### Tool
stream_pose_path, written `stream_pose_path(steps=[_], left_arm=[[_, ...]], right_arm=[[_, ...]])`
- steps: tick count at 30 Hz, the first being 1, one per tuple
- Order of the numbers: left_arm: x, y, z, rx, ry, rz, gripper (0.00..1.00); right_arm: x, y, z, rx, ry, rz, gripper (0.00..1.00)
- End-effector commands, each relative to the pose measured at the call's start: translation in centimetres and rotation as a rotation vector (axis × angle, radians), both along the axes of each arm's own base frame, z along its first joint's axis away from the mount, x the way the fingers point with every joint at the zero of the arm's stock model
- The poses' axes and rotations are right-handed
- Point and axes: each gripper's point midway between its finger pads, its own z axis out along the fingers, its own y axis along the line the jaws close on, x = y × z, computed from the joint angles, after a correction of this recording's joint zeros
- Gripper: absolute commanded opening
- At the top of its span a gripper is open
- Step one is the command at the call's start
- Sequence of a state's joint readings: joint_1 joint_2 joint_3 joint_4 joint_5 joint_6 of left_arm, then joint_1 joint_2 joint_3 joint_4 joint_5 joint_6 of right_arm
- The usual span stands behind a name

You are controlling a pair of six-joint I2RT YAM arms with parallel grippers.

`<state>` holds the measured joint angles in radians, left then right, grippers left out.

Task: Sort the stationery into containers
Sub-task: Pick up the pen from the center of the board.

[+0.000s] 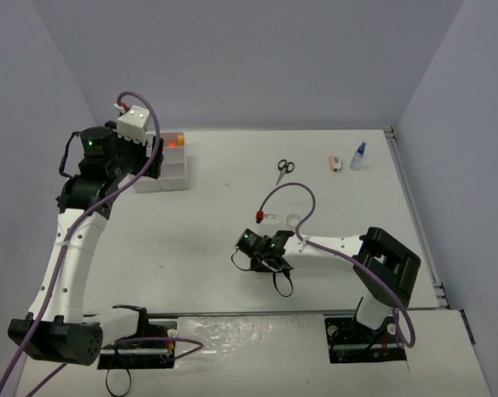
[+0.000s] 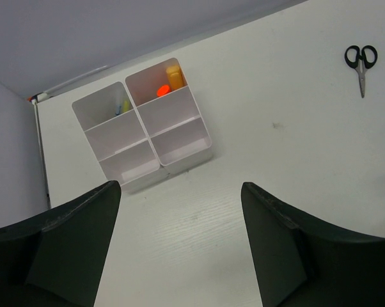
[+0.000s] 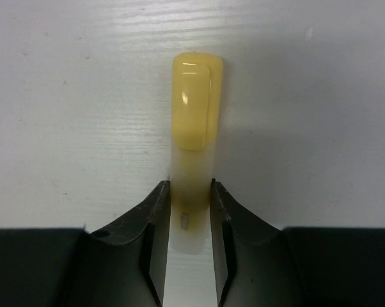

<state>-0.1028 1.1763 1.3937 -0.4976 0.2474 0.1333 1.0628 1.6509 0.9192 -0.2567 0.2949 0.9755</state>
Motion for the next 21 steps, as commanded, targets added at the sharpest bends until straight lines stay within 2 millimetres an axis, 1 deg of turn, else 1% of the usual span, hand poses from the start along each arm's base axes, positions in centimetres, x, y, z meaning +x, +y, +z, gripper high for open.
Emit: stream_pose_path(steps=[1,4,6,7,8,9,11,12,13,15,17,19,21], left_arm=[[-1.5,-2.1,3.4,-0.074,-0.05,-0.102,0.73],[-3.4,-4.2,5.2,-0.145,-0.067,-0.218,0.73],[-4.8,-5.8,6.9,-0.213,-0.108,-0.307,0.74],[-5.6,-7.1,8.0,-0.287,-0.132,-0.362,0.75],[-6.4,-7.9,8.9,-0.343,-0.153,-0.403,0.77],[-7.0,-8.4,9.7,-0.386,-0.174,-0.428,0.78],[-9.0,-9.1,12.1,-0.539,-0.208,-0.448,0.81],[-9.1,-9.2,12.9,-0.573,-0.25,-0.449,0.81],[-9.1,-9.3,13.3,-0.611,-0.264,-0.442,0.81],[-8.6,-10.0,13.0,-0.682,-0.216,-0.413,0.81],[-7.9,-11.1,11.9,-0.689,-0.151,-0.403,0.81],[-7.2,-12.3,11.5,-0.7,-0.129,-0.423,0.81],[-6.7,-13.1,11.8,-0.702,-0.131,-0.429,0.81]], right_arm=[[5.3,1.5,8.9,-0.021,-0.339,0.063,0.0],[8.5,1.5,14.6,-0.033,-0.518,0.068,0.0],[9.7,2.4,17.8,-0.018,-0.604,0.115,0.0],[10.1,3.2,19.5,0.006,-0.65,0.155,0.0],[10.4,3.8,21.3,0.037,-0.696,0.186,0.0],[10.8,4.3,23.0,0.074,-0.743,0.21,0.0],[12.1,4.2,27.9,0.176,-0.876,0.226,0.0],[12.3,4.3,29.7,0.232,-0.918,0.233,0.0],[12.5,4.3,31.2,0.267,-0.954,0.241,0.0],[13.2,4.2,33.1,0.277,-1.006,0.265,0.0],[13.7,4.7,33.8,0.244,-1.016,0.298,0.0],[13.8,5.7,35.1,0.263,-1.031,0.33,0.0],[13.7,7.4,34.9,0.293,-1.021,0.389,0.0]])
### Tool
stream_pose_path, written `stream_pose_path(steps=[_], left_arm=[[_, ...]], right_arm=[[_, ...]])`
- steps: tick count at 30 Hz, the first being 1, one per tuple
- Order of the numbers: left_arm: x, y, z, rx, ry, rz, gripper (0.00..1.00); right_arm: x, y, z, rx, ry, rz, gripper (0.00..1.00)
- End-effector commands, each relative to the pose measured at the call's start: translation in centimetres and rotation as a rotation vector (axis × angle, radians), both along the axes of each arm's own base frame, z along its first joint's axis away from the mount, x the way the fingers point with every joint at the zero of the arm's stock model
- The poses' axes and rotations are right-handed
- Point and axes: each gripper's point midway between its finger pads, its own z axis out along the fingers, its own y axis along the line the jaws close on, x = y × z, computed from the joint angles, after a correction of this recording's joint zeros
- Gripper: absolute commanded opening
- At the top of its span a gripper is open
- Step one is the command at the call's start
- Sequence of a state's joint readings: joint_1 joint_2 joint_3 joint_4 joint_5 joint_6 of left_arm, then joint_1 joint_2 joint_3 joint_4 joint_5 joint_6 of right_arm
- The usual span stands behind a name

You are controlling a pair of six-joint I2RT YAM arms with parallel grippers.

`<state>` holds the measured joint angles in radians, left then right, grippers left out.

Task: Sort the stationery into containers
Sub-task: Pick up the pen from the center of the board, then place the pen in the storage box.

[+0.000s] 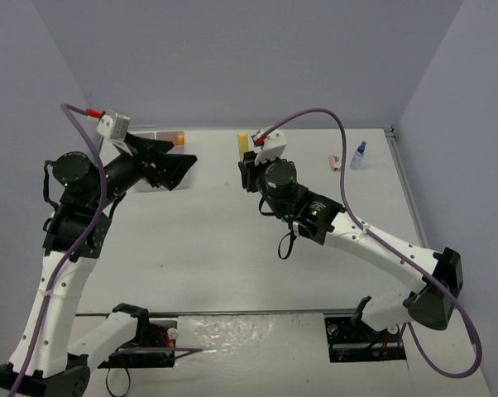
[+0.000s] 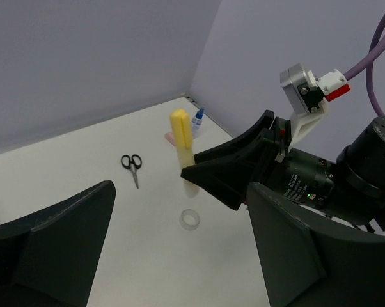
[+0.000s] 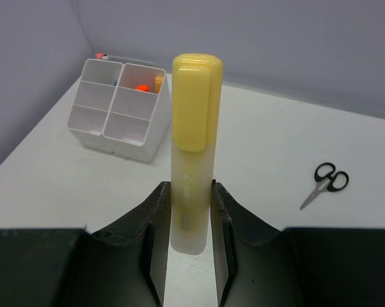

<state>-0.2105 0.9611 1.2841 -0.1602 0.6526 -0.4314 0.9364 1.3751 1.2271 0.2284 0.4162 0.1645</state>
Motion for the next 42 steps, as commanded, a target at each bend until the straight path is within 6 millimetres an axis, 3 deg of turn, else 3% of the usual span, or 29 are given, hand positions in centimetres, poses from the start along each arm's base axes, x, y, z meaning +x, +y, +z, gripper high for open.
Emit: stream_pose_path(steps=[1,9,18,24,31,33,38,42], left_arm=[[2.6,-2.1,2.0,-0.084,0.012,-0.018,0.81],[7.1,-2.2,2.1,-0.118,0.075,0.062,0.81],[8.2,-3.1,0.1,-0.065,0.063,0.046,0.76],[8.0,-3.3,0.6,-0.074,0.055,0.035,0.55],[6.8,-3.2,-0.8,-0.016,0.085,0.026,0.45],[6.8,-3.0,-1.1,-0.005,0.099,0.036,0.33],[6.1,-3.2,-1.0,-0.008,0.113,0.011,0.35],[6.0,-3.2,-1.1,-0.003,0.121,0.012,0.12]], right_arm=[[0.2,3.9,4.6,0.039,-0.12,0.143,0.0],[0.3,5.8,6.8,0.091,-0.142,0.191,0.0],[-0.8,6.5,6.9,0.123,-0.124,0.231,0.0],[-1.7,7.0,6.7,0.125,-0.121,0.231,0.0],[-1.9,7.1,6.9,0.127,-0.127,0.223,0.0],[-2.0,7.4,6.9,0.125,-0.128,0.225,0.0],[-1.5,6.8,6.9,0.122,-0.129,0.189,0.0],[-1.4,6.7,6.9,0.114,-0.133,0.185,0.0]])
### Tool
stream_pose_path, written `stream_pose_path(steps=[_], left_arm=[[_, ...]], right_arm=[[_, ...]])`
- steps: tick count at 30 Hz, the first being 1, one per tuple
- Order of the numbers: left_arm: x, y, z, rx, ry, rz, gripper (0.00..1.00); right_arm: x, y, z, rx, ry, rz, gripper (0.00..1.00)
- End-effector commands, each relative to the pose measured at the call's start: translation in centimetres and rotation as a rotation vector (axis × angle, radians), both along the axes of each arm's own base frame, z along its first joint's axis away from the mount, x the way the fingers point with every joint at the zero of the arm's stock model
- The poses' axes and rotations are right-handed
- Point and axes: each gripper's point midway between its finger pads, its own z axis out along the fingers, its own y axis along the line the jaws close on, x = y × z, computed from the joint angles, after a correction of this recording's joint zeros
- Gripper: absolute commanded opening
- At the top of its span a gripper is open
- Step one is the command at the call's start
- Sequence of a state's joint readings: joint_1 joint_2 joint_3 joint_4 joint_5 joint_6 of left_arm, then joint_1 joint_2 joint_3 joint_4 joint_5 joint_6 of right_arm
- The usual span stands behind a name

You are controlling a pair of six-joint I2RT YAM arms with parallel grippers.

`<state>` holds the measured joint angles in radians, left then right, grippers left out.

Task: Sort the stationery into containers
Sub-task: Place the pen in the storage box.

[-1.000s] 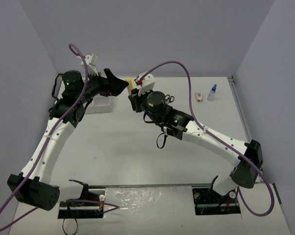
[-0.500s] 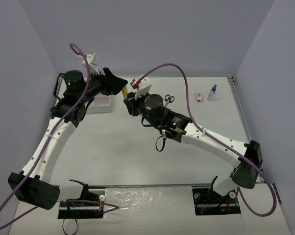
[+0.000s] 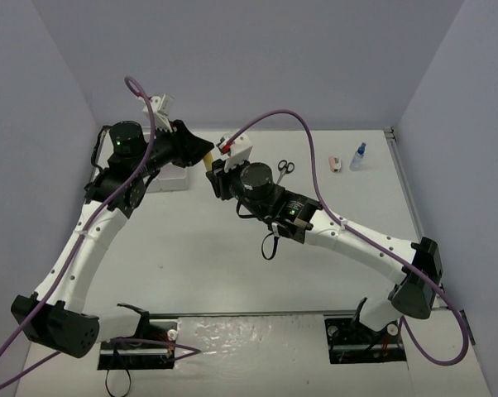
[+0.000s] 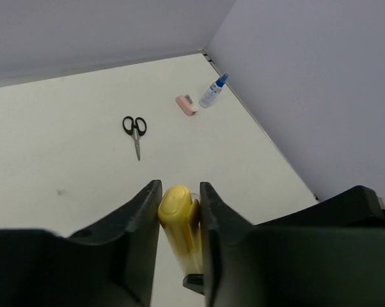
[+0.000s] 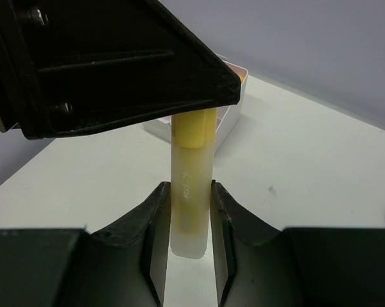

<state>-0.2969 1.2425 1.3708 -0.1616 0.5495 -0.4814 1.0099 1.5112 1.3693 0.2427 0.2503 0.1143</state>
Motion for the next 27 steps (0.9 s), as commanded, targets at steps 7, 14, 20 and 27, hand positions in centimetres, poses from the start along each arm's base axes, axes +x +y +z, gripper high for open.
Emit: stream_pose_path(steps=[7,14,20,27], left_arm=[[-1.4,0.2,4.6,-0.028,-0.09,-0.018,0.0],[3.1,4.1,4.5,0.12,-0.158,0.182,0.0],[11.1,8.7,4.4,0.287,-0.259,0.347,0.0],[21.3,12.2,0.0,0.487,-0.354,0.403,0.0]], right_arm=[[1.1,-0.7,5.4,0.131,-0.09,-0.054,0.0],[3.1,-1.5,3.9,0.099,-0.037,-0.105,0.99],[4.0,-4.0,3.4,0.098,-0.024,-0.142,1.0],[4.9,-8.0,3.0,0.09,-0.02,-0.214,1.0]])
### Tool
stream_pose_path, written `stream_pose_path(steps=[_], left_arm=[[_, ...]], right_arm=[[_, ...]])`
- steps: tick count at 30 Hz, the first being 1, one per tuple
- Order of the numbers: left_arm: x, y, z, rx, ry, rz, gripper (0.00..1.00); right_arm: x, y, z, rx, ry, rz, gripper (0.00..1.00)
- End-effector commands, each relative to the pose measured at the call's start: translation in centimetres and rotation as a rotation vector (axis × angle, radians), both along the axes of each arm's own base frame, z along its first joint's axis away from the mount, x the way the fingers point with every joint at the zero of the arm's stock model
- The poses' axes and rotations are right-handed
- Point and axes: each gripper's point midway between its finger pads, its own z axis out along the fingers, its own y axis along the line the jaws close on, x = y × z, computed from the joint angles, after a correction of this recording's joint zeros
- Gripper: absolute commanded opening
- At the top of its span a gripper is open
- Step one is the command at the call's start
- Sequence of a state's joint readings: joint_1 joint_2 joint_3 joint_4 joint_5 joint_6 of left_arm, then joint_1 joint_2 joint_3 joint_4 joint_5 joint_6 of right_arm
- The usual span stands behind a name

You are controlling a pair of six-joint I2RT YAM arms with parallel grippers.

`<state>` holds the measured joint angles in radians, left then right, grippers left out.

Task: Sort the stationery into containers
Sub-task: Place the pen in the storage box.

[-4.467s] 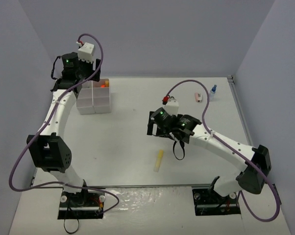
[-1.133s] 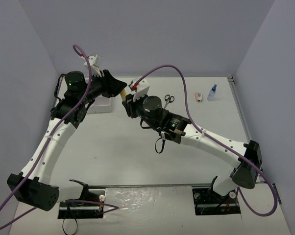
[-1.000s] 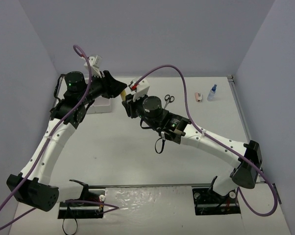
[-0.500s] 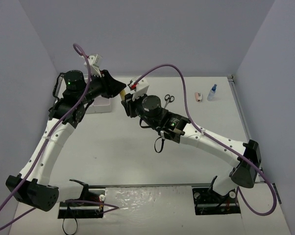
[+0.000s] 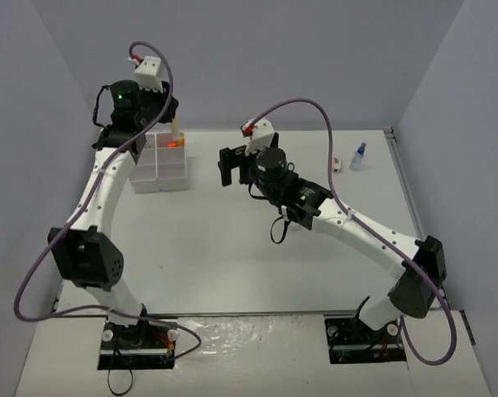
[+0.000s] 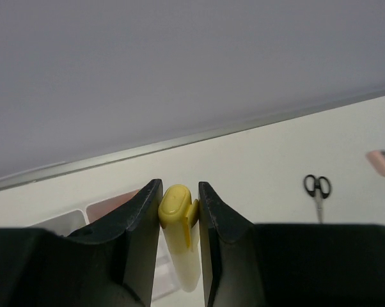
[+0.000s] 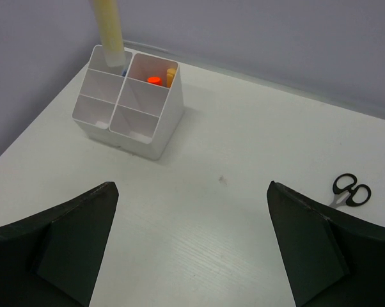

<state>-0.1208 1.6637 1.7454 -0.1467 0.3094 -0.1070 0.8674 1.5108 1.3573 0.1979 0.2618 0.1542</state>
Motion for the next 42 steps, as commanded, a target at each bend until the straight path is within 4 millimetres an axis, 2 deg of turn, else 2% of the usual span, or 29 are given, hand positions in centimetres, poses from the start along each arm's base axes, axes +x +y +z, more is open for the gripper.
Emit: stream_pose_path(steps=[1,2,4,7,11,13,18,22,25,31,37,42], left_arm=[[5.9,2.7,0.8,0.177,-0.183,0.038,0.0],[6.0,3.1,1.4,0.186,-0.204,0.046,0.0],[7.6,4.0,-0.9,0.198,-0.169,0.058,0.0],[8.9,5.9,-2.8,0.175,-0.135,0.098,0.0],[9.6,7.1,-3.7,0.162,-0.157,0.108,0.0],[10.1,8.6,-3.9,0.153,-0.162,0.125,0.0],[10.2,7.3,-1.3,0.13,-0.267,0.043,0.0],[10.4,6.2,-0.9,0.152,-0.321,-0.028,0.0],[10.8,6.0,-1.5,0.16,-0.332,-0.05,0.0],[11.0,5.2,-3.9,0.126,-0.309,-0.094,0.0],[11.9,5.7,-5.3,0.128,-0.326,-0.102,0.0],[11.7,5.6,-7.1,0.118,-0.297,-0.125,0.0]], right_arm=[[0.4,-3.8,4.4,0.092,-0.077,-0.079,1.0],[0.6,-4.3,4.5,0.093,-0.077,-0.092,1.0],[1.2,-6.1,4.9,0.098,-0.08,-0.129,1.0],[1.8,-7.9,5.0,0.1,-0.076,-0.168,1.0],[2.9,-9.6,4.8,0.102,-0.071,-0.202,1.0],[3.7,-9.8,4.5,0.108,-0.058,-0.208,1.0],[5.1,-9.0,4.7,0.118,-0.051,-0.182,1.0],[6.2,-8.5,5.1,0.117,-0.055,-0.179,1.0],[6.7,-8.6,5.5,0.121,-0.06,-0.184,1.0],[7.5,-9.3,5.9,0.136,-0.063,-0.204,1.0],[7.4,-10.0,6.5,0.142,-0.066,-0.211,1.0],[7.3,-10.6,6.5,0.151,-0.057,-0.233,1.0]])
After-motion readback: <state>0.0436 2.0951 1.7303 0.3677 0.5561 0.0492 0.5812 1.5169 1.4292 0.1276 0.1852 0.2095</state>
